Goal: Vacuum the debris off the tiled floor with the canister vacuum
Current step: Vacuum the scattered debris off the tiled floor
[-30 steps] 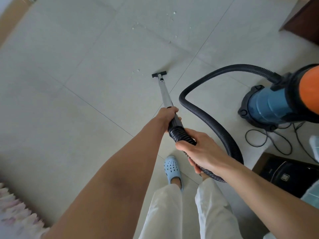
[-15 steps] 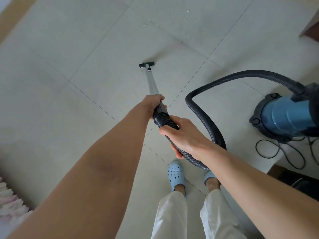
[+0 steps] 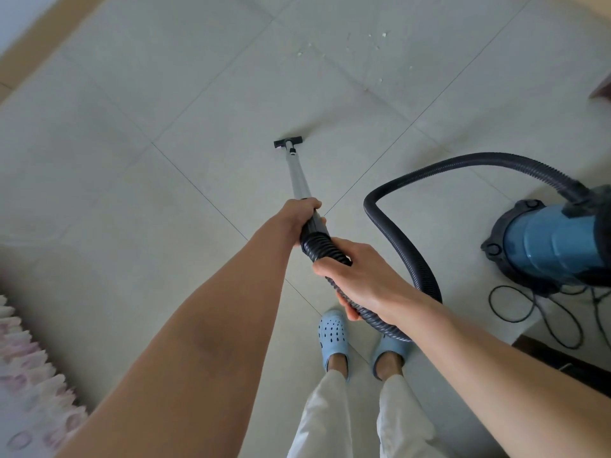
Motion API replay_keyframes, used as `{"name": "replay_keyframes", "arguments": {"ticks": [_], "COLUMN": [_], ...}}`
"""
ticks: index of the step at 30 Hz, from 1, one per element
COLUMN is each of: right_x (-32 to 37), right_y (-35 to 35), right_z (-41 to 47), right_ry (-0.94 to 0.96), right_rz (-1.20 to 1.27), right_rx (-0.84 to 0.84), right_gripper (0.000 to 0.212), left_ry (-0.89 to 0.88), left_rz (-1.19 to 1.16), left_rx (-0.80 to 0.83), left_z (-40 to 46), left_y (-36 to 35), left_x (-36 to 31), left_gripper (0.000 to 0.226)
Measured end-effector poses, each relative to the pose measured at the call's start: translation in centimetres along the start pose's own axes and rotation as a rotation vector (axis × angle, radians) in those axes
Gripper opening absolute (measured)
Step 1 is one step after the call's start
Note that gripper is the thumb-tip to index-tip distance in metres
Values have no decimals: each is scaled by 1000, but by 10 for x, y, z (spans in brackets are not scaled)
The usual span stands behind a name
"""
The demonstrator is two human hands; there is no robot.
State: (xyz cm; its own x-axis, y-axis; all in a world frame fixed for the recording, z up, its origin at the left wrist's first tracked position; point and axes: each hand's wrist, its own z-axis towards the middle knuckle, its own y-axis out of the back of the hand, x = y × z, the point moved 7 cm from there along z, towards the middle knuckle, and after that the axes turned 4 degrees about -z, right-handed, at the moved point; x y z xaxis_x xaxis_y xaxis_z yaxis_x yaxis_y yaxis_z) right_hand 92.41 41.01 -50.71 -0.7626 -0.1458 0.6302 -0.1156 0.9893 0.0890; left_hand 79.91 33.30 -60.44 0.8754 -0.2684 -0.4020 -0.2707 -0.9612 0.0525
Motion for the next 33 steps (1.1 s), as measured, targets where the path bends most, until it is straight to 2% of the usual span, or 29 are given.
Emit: {"name": "replay_keyframes", "arguments": {"ticks": [6, 12, 18, 27, 33], "right_x": [-2, 1, 11, 64, 119], "right_y": [-9, 6, 24, 59, 123], "right_z": [-5, -11, -5, 45, 105], "right_ry": [6, 7, -64, -33, -2], "right_rz": [-97, -263, -326, -357, -407], "right_rx": [15, -84, -125, -143, -137], "right_gripper": [12, 9, 12, 12, 12], "left_ry": [17, 43, 51, 38, 46], "left_rz": [-54, -151, -173, -195, -211], "left_rx": [-24, 14, 63, 69, 109], "left_z": [-1, -3, 5, 41, 78], "left_y": [13, -2, -23, -26, -53], "left_x": [17, 18, 1, -71, -154], "left_gripper": [18, 14, 15, 14, 33]}}
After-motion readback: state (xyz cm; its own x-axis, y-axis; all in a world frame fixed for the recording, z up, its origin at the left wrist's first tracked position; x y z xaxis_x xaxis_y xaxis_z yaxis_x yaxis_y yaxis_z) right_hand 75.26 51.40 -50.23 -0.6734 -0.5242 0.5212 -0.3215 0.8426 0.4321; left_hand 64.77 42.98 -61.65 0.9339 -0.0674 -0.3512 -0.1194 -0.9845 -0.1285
